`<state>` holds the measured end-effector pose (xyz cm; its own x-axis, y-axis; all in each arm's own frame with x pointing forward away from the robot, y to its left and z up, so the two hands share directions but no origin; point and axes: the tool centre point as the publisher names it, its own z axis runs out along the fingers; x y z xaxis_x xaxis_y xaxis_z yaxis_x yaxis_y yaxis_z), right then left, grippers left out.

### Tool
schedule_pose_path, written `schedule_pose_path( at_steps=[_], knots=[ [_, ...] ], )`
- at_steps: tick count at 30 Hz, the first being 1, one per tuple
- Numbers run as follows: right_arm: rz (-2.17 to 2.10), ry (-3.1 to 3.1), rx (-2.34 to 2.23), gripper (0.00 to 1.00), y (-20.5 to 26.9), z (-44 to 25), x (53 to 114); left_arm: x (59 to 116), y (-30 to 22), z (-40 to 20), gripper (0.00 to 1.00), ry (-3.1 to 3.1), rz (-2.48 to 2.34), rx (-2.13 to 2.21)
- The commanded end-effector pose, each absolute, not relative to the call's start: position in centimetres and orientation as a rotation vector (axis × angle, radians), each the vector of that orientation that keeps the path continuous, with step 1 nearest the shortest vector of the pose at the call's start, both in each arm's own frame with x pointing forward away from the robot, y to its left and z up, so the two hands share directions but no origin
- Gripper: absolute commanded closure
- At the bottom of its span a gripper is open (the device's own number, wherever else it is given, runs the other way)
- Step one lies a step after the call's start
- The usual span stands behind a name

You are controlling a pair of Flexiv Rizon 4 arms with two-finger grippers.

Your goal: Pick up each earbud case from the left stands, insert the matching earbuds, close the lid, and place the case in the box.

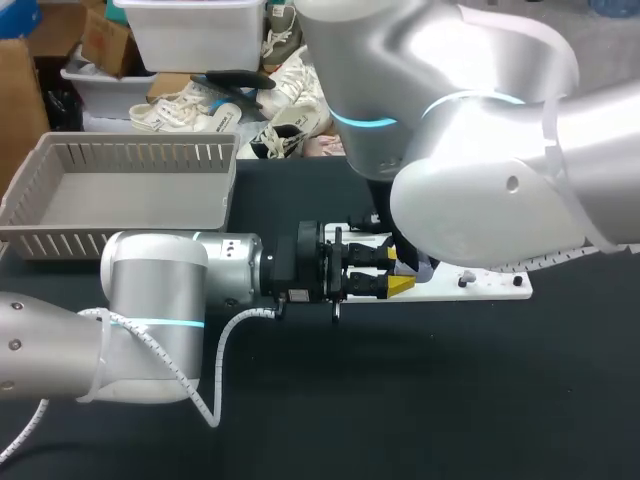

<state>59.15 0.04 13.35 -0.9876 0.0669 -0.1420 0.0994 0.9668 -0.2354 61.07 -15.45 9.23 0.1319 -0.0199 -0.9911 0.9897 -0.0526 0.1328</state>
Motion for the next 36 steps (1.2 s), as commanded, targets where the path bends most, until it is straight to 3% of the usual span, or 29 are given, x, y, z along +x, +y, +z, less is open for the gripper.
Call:
schedule_pose_path(
  at_steps=[1,12,27,33,36],
  knots=[
    [-0.367,2.985,0.126,1.0,0.1,13.1,59.3,61.0,-15.5,9.3,1.0,1.073,-1.154,1.292],
    [-0.364,2.984,0.121,0.64,0.3,13.0,59.4,61.0,-15.5,9.3,1.0,1.073,-1.154,1.292],
    [-0.282,2.925,0.128,0.59,0.3,15.2,58.3,61.0,-15.5,9.3,1.0,1.073,-1.154,1.292],
    [-0.203,2.882,0.181,0.5,-1.1,16.2,57.7,61.0,-15.5,9.3,1.0,1.073,-1.154,1.292],
    [-0.167,2.857,0.216,0.4,-2.0,16.5,57.4,61.0,-15.5,9.3,1.0,1.073,-1.154,1.292]
  ],
)
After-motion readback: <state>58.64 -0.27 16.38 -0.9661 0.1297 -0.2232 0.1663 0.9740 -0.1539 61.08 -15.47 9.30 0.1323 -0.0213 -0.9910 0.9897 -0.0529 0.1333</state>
